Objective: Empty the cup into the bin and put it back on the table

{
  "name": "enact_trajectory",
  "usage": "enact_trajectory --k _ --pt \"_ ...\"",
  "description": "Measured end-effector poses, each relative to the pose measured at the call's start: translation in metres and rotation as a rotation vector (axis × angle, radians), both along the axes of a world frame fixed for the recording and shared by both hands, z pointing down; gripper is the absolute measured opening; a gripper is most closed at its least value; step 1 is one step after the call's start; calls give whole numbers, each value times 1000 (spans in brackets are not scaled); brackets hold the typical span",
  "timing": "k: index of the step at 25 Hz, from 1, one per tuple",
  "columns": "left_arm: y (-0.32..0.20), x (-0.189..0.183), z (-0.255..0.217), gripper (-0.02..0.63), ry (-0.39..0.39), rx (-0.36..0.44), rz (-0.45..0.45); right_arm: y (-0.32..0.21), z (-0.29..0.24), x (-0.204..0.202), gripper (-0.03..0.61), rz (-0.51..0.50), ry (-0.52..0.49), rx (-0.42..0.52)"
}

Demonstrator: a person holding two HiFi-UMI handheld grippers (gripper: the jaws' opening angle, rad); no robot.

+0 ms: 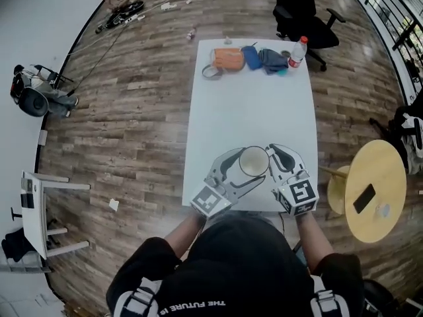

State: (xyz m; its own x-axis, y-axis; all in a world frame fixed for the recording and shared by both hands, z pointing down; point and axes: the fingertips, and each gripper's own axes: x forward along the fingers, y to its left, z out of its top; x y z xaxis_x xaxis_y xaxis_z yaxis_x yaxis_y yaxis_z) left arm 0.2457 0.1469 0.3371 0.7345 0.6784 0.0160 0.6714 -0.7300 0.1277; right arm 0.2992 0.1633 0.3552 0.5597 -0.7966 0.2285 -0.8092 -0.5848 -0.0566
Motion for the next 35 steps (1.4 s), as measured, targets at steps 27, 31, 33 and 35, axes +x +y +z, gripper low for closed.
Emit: enact_trajectory --k 27,31,33,35 --pt "-150 -119 -21 368 -43 -50 -500 -169 -40 -122 48 -414 93 -27" --pt "-199 -167 -18 368 -35 -63 -694 -227 -37 -172 48 -616 103 -11" --pt "-215 -196 -14 368 -39 -68 -788 -248 -31 -202 48 -707 90 -11" --pt "-229 -226 -11 368 -44 -73 -880 -266 -28 -233 49 -796 87 -8"
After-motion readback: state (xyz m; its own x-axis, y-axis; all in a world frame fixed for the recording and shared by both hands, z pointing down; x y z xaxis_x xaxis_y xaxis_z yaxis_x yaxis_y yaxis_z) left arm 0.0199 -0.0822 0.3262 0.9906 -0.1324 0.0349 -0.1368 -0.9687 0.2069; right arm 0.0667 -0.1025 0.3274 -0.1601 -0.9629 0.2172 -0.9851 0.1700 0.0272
